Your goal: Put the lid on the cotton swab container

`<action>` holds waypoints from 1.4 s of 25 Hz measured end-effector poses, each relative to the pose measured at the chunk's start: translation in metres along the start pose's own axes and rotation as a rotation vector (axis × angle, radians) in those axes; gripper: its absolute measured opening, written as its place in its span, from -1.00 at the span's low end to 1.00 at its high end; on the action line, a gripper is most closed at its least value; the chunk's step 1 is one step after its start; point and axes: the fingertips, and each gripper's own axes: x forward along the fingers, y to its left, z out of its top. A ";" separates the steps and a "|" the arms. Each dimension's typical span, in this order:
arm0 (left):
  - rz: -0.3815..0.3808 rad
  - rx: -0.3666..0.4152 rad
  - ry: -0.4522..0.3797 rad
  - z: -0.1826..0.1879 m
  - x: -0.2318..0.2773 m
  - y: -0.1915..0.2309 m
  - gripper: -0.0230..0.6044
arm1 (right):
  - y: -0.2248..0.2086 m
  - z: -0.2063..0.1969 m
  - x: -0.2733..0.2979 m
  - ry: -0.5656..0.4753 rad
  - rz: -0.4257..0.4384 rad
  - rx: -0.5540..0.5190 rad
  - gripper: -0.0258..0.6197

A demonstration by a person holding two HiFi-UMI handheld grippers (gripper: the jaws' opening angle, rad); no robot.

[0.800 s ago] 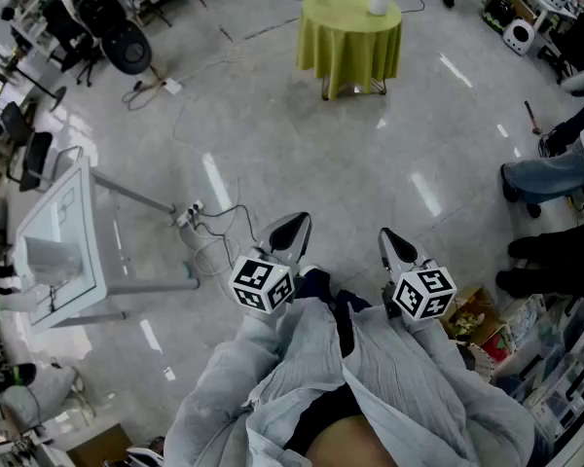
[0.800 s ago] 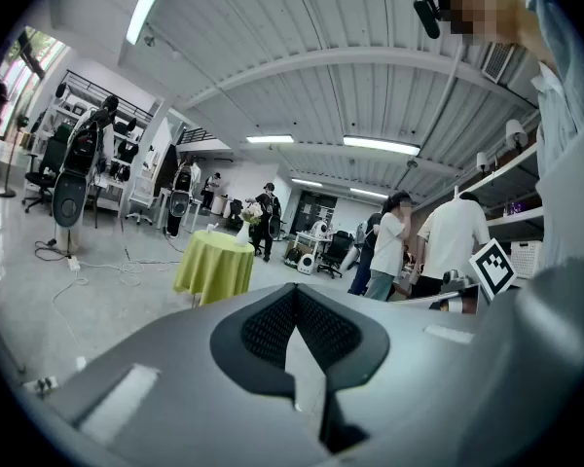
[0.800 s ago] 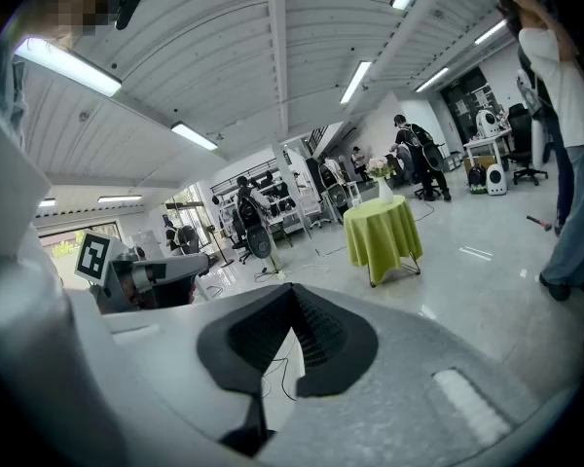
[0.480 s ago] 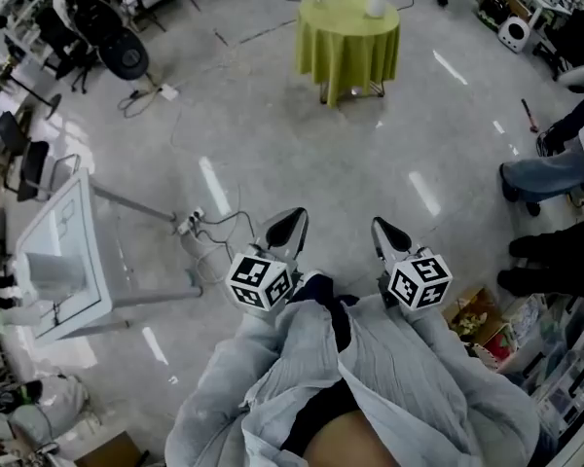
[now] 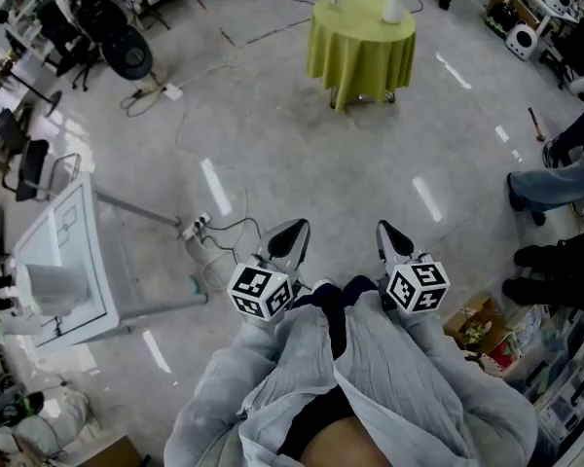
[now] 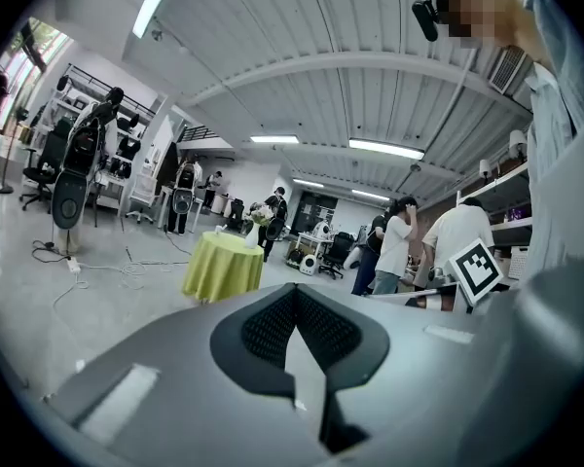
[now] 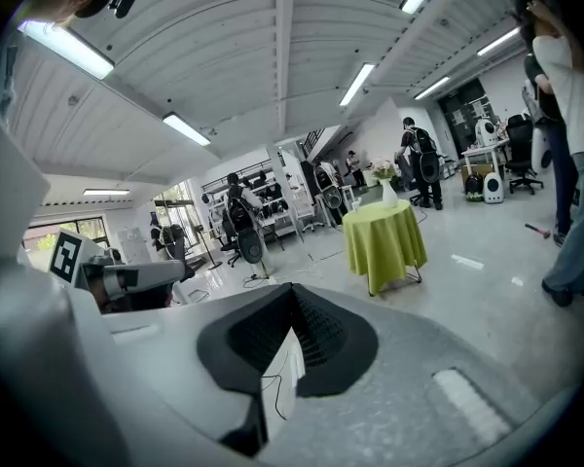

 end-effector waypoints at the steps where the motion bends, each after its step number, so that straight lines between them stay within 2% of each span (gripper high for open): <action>1: -0.001 0.003 0.007 -0.002 -0.003 0.005 -0.88 | 0.004 -0.003 0.004 0.003 -0.004 0.012 -0.92; 5: 0.033 -0.007 0.031 -0.009 -0.014 0.024 -0.88 | 0.020 -0.017 0.013 0.052 0.019 0.013 -0.92; 9: 0.075 -0.025 0.020 -0.008 -0.019 0.044 -0.88 | 0.014 -0.012 0.023 0.073 0.004 -0.005 -0.92; 14: 0.111 -0.051 0.005 -0.009 -0.016 0.063 -0.88 | 0.012 -0.008 0.040 0.091 0.031 -0.052 -0.92; 18: 0.131 -0.049 0.025 -0.008 0.004 0.075 -0.88 | 0.004 -0.006 0.062 0.122 0.071 -0.031 -0.92; 22: 0.122 -0.031 0.030 0.006 0.032 0.089 -0.88 | -0.014 0.017 0.091 0.103 0.061 -0.012 -0.92; 30: 0.105 0.005 0.062 0.032 0.090 0.117 -0.88 | -0.041 0.054 0.137 0.126 0.088 -0.059 -0.92; 35: 0.122 -0.007 0.037 0.048 0.128 0.138 -0.88 | -0.066 0.078 0.167 0.119 0.087 -0.083 -0.92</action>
